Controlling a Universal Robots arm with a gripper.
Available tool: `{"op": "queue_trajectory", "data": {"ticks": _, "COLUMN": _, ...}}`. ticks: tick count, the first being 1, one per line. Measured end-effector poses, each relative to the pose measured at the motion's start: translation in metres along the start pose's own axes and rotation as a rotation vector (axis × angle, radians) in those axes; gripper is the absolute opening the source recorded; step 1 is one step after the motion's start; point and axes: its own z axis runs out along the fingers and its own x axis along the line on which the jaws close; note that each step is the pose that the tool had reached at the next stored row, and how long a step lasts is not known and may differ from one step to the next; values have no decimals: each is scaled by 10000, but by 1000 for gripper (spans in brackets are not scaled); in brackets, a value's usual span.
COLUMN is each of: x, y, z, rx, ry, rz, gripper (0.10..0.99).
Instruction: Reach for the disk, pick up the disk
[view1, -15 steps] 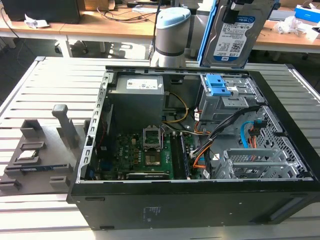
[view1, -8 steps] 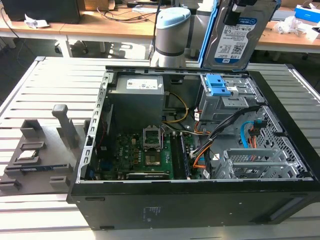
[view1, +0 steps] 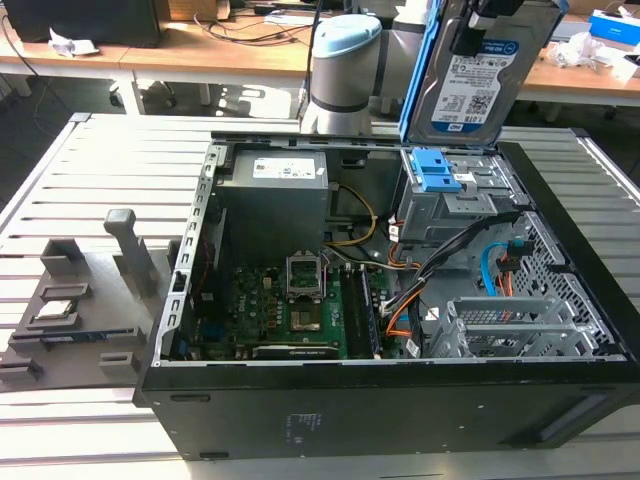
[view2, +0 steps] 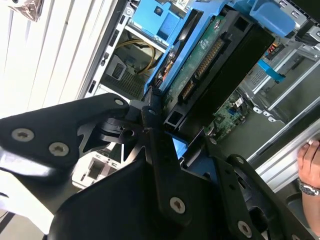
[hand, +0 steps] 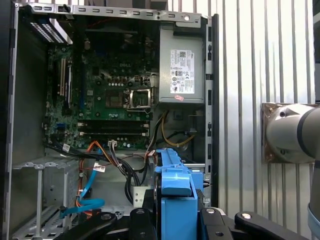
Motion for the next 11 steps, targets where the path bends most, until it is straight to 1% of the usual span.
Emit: {"op": "queue_trajectory", "data": {"ticks": 11, "x": 115, "y": 1, "z": -8, "rx": 0, "ry": 0, "rz": 0, "gripper": 369}}
